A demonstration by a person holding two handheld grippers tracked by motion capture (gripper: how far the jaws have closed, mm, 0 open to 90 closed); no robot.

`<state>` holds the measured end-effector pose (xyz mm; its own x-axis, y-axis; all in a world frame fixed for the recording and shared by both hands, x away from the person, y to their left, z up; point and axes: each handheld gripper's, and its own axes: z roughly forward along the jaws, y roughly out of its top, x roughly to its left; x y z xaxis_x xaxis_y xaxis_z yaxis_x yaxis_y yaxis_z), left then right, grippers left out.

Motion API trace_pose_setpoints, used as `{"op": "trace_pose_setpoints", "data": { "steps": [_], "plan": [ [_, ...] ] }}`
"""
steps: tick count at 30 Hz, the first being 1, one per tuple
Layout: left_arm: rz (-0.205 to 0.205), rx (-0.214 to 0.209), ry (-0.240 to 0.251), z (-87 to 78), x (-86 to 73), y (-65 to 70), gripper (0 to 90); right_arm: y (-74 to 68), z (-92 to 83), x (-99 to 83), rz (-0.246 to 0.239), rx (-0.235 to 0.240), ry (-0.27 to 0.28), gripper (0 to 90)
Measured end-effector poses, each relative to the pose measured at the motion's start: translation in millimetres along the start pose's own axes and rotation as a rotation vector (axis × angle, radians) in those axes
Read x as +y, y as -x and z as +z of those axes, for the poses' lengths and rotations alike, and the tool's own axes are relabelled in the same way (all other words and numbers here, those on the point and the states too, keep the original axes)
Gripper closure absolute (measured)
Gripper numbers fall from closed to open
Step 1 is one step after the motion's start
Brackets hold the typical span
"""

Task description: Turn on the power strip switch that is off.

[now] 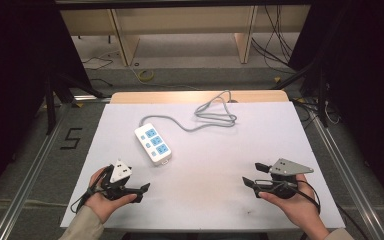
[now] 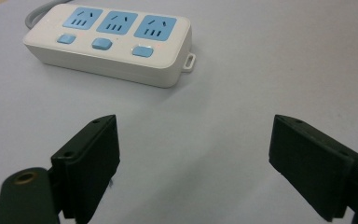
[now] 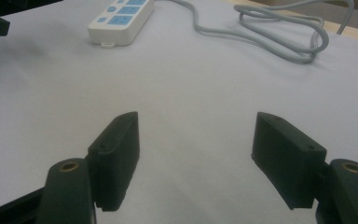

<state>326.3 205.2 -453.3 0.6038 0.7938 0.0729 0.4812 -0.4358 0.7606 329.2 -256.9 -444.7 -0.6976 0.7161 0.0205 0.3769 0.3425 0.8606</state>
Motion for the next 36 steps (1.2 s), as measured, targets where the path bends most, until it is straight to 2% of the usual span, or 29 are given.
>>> {"op": "trace_pose_setpoints", "data": {
  "steps": [4, 8, 13, 20, 22, 26, 29, 31, 36],
  "plan": [
    [-0.003, 0.002, 0.003, -0.3, -0.2, -0.8, 17.1, -0.5, 0.6, -0.2, 0.004, 0.002, -0.003, 32.4],
    [0.000, 0.005, 0.001, -0.5, -0.2, -1.1, 28.0, -1.2, 0.6, -0.2, 0.000, 0.006, -0.003, 32.5],
    [0.009, 0.032, 0.009, -2.1, 2.0, -3.7, 50.7, -1.0, 0.4, -0.3, 0.002, 0.005, -0.001, 32.5],
    [-0.022, 0.043, 0.015, -7.5, 4.6, -10.7, 87.4, -1.0, 0.6, -0.1, 0.002, 0.006, 0.002, 32.5],
    [-0.019, 0.044, -0.001, -7.2, 4.7, -12.5, 89.5, -1.0, 0.7, -0.1, 0.001, 0.006, 0.001, 32.5],
    [-0.037, 0.013, -0.030, -2.3, 4.7, -13.2, 89.7, -1.0, 3.2, 0.1, 0.009, 0.009, 0.003, 32.4],
    [-0.040, 0.008, -0.020, -2.4, 8.4, -13.8, 89.7, -1.8, 6.4, -0.3, 0.004, 0.017, -0.008, 32.2],
    [-0.066, 0.000, -0.004, -4.4, 10.0, -15.4, 89.7, -2.3, 6.2, 0.0, 0.000, 0.020, -0.006, 32.2],
    [-0.079, -0.014, -0.021, -0.5, 11.5, -15.7, 89.7, -1.4, 7.2, -0.3, 0.010, 0.018, -0.007, 32.3]
  ]
}}
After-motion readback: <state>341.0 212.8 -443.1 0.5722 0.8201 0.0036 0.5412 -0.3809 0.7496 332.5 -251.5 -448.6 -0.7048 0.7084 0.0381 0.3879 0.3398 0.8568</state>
